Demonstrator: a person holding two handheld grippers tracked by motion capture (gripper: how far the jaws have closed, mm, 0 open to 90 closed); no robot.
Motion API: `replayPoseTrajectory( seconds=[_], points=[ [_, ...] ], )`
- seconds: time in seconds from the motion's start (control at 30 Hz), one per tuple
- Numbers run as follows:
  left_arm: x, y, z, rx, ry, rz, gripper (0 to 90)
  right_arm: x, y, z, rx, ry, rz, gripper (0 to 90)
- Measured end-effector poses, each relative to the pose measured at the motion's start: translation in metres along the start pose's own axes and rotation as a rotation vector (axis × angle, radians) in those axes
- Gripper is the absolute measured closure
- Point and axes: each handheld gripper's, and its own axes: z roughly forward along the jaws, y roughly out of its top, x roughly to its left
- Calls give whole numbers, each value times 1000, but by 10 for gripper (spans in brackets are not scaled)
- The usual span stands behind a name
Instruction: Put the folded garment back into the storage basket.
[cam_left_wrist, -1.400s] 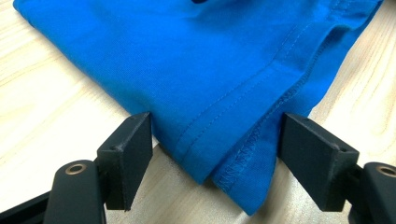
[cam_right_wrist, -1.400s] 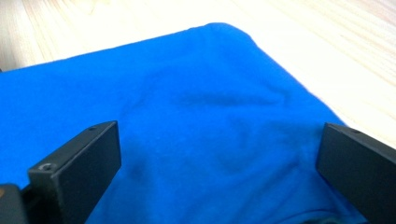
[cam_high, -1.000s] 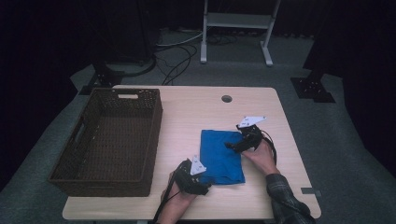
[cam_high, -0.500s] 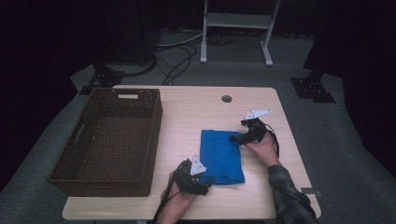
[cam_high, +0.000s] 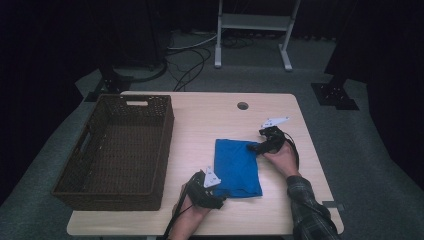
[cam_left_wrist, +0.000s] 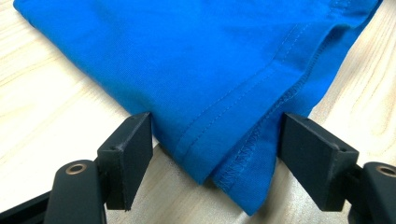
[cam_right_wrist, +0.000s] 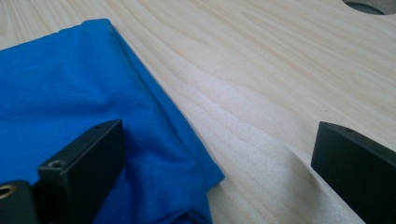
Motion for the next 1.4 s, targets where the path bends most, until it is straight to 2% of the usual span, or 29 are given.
replayPoseTrajectory(
  seconds=[0.2, 0.33, 0.53, 0.87, 1.3, 1.4],
  points=[
    [2, 1, 1, 1, -14, 11, 265, -2, 0, 2, 24, 17, 43, 24],
    [3, 1, 1, -4, -9, 9, 268, -2, 0, 2, 23, 17, 43, 24],
    [2, 1, 0, -10, 14, -8, 348, -2, 0, 2, 23, 18, 44, 24],
    [2, 0, -1, -21, 23, -14, 480, -2, 0, 2, 23, 16, 43, 24],
    [-2, 1, 0, -34, 42, -22, 735, -1, 1, 3, 25, 16, 35, 23],
    [-3, 2, 0, -33, 48, -26, 761, -1, 1, 3, 26, 14, 41, 22]
  ],
)
